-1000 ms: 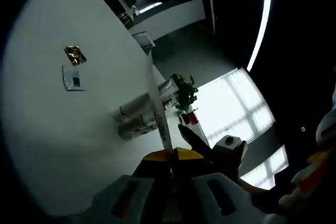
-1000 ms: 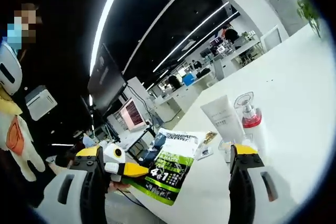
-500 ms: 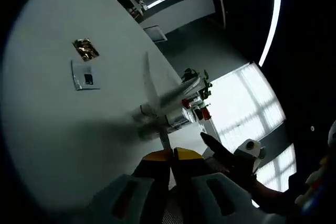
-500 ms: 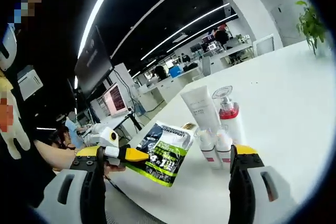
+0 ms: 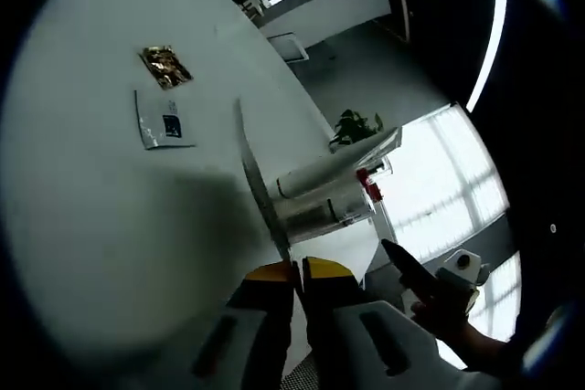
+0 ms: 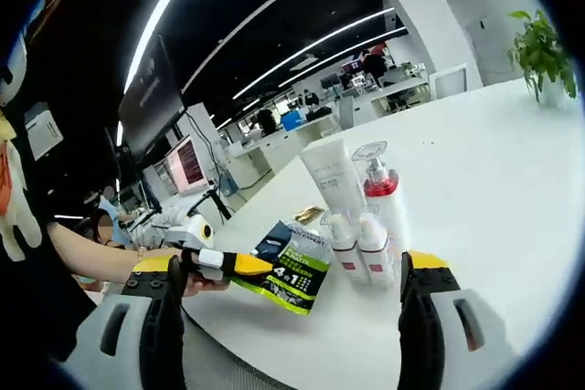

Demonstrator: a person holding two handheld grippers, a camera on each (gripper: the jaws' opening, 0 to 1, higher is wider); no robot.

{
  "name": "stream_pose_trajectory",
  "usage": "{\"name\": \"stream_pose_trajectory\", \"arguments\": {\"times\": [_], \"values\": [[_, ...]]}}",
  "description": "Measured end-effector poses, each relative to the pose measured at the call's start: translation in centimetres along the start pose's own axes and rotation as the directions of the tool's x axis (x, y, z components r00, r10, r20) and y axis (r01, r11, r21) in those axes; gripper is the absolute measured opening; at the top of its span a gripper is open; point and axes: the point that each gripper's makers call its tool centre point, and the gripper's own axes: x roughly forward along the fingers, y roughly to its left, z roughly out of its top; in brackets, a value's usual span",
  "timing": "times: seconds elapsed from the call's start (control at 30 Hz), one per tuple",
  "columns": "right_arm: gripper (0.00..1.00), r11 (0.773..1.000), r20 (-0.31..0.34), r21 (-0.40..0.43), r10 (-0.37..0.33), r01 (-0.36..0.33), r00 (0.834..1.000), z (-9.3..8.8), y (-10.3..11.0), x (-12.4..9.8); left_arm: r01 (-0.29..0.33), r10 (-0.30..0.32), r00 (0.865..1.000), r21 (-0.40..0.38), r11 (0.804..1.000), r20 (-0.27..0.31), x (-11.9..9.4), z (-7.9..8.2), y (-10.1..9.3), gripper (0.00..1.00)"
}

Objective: Arrange the skincare products in the storage area until every visible bottle or jar stands upright without overlapping.

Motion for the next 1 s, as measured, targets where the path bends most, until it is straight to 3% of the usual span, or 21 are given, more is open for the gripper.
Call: {"name": "stream_pose_trajectory", "arguments": {"times": [0.17,0.27,0.37,0.53,0.93,1.0], "values": [[1.0,1.0,-0.004,0.006,-0.004,0.004,1.0,-0.2,-0.3,0.0,-0.01,0.011,1.0,0.016,1.0,-0.012,0.5,-0.3,0.5,0.0],[1.0,1.0,-0.002,0.013,-0.006,0.006,1.0,-0.2,-0.5,-0.1,-0.084,0.087,0.995,0.067,0.994,-0.041,0.7,-0.8,1.9,0.0],[1.0,1.0,-0.004,0.016,-0.004,0.004,1.0,-0.2,-0.4,-0.1,-0.094,0.097,0.994,0.07,0.993,-0.047,0.6,-1.1,1.9,0.01],[1.0,1.0,-0.008,0.017,-0.004,0.004,1.0,-0.3,-0.5,0.0,-0.148,0.153,0.987,0.103,0.984,-0.048,0.6,-1.1,2.8,0.21],[1.0,1.0,-0.012,0.025,-0.002,0.002,1.0,-0.4,-0.6,0.1,-0.183,0.212,0.973,0.247,0.951,-0.095,0.5,-1.1,4.0,0.33],[1.0,1.0,-0.013,0.024,-0.002,0.003,1.0,-0.4,-0.5,0.1,-0.19,0.225,0.97,0.287,0.939,-0.096,0.5,-1.1,3.9,0.35]]}}
